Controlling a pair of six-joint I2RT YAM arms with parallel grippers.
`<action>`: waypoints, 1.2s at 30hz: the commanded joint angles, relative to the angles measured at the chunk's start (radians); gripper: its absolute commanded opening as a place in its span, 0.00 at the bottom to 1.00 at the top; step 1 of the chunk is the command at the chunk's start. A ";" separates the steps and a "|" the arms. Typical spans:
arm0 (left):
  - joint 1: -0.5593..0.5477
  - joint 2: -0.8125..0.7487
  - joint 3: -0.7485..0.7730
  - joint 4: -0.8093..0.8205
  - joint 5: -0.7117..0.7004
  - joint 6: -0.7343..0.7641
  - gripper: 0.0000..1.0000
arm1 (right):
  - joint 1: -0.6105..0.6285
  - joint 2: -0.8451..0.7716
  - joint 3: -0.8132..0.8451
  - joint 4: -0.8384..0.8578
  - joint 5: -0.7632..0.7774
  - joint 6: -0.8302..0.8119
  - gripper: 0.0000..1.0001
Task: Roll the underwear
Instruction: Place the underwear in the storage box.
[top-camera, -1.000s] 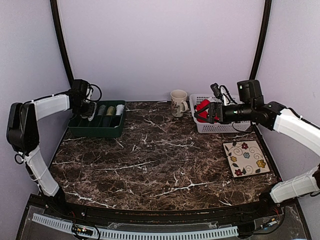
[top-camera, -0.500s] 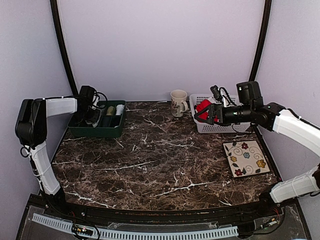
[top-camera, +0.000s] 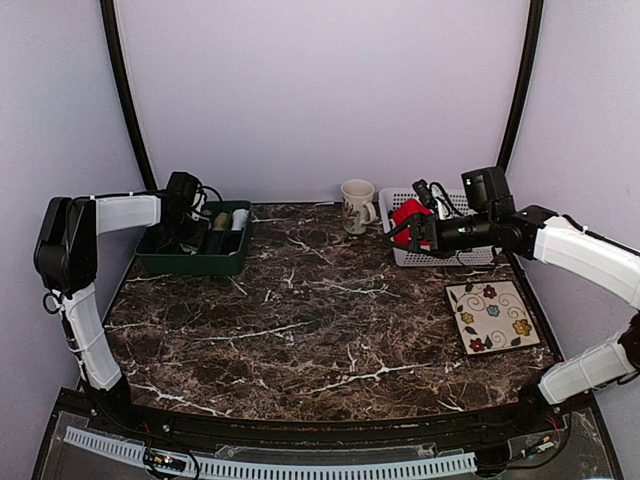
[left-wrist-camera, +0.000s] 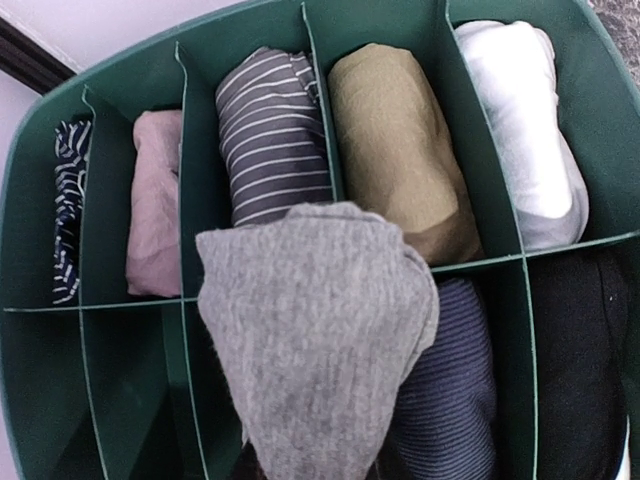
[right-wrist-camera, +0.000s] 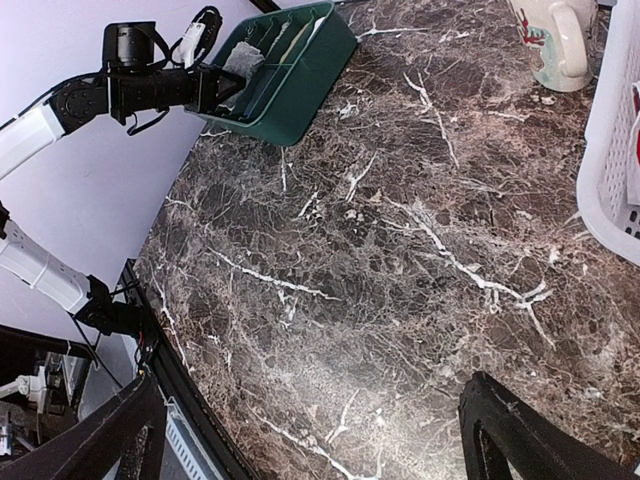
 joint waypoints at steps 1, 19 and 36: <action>0.047 0.033 0.050 -0.096 0.125 -0.086 0.00 | -0.011 0.010 0.025 0.030 -0.018 -0.008 1.00; 0.153 0.255 0.247 -0.326 0.206 -0.094 0.00 | -0.025 0.037 0.051 -0.004 -0.042 -0.014 1.00; 0.142 0.125 0.250 -0.551 0.054 -0.169 0.00 | -0.032 0.043 0.063 0.014 -0.053 -0.018 1.00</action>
